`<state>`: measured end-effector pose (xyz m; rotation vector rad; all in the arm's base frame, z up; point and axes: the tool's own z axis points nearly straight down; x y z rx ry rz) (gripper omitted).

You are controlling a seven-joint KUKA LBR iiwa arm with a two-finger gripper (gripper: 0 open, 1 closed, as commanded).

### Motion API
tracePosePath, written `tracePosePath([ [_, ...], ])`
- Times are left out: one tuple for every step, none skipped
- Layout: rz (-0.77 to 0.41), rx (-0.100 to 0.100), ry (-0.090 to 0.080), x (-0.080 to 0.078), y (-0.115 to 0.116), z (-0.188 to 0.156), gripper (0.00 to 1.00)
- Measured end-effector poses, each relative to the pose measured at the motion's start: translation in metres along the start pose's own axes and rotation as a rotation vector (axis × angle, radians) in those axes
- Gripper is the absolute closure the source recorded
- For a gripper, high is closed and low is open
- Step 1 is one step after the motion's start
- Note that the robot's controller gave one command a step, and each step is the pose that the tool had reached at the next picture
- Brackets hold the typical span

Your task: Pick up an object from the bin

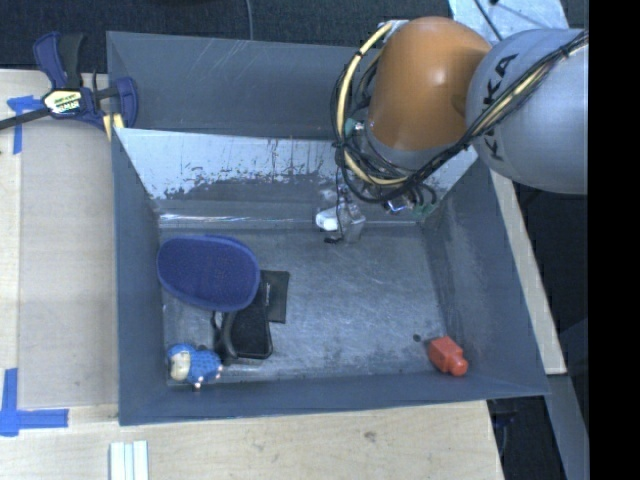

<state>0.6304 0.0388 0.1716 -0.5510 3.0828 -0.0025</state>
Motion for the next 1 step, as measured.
tracePosePath([
  [0.003,-0.001,0.002,-0.0015,-0.0009,-0.0213,1.0],
])
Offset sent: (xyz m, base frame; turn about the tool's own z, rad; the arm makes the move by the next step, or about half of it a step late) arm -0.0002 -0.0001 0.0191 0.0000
